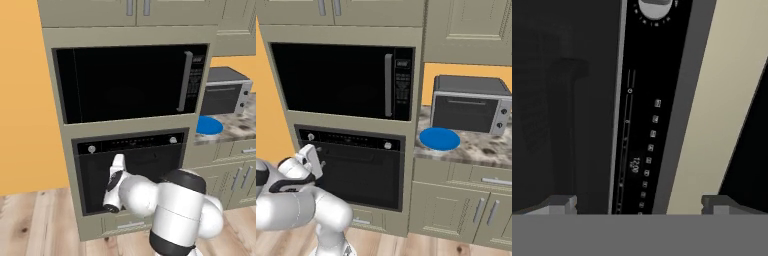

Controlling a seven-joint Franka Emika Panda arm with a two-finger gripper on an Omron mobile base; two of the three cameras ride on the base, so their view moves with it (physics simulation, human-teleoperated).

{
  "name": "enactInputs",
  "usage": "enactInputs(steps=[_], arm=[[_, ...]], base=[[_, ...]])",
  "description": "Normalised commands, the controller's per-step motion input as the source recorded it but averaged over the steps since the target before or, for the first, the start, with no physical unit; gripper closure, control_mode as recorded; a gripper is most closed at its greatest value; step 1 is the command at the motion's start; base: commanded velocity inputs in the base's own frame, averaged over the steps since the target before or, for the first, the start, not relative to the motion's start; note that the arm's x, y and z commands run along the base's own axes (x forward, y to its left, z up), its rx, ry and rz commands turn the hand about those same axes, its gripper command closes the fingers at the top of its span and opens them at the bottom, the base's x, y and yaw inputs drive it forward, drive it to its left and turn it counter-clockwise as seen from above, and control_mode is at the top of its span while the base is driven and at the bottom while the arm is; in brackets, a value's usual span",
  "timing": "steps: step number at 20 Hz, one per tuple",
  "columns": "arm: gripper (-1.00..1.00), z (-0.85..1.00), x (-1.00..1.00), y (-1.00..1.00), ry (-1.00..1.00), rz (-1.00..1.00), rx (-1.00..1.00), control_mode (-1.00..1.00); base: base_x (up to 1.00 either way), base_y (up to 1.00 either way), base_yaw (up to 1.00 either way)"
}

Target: Take the baked cake out of the oven and place it on the plate for cooling. Then close the oven door.

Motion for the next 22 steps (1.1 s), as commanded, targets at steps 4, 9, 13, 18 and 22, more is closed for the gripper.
enactInputs(steps=[4,9,13,18,22], arm=[[-1.0,-0.19,0.27,-0.19,-0.03,0.08,0.0,-1.0],[-1.0,-0.31,0.24,-0.06,-0.02,0.08,0.0,-1.0],[-1.0,-0.36,0.23,0.0,0.0,0.04,0.0,-1.0],[-1.0,-0.44,0.19,0.0,-0.01,0.04,0.0,-1.0],[-1.0,-0.45,0.18,0.0,-0.02,0.03,0.0,-1.0]], base=[[0.0,0.0,0.0],[0.0,0.0,0.0],[0.0,0.0,0.0],[0.0,0.0,0.0],[0.0,0.0,0.0]])
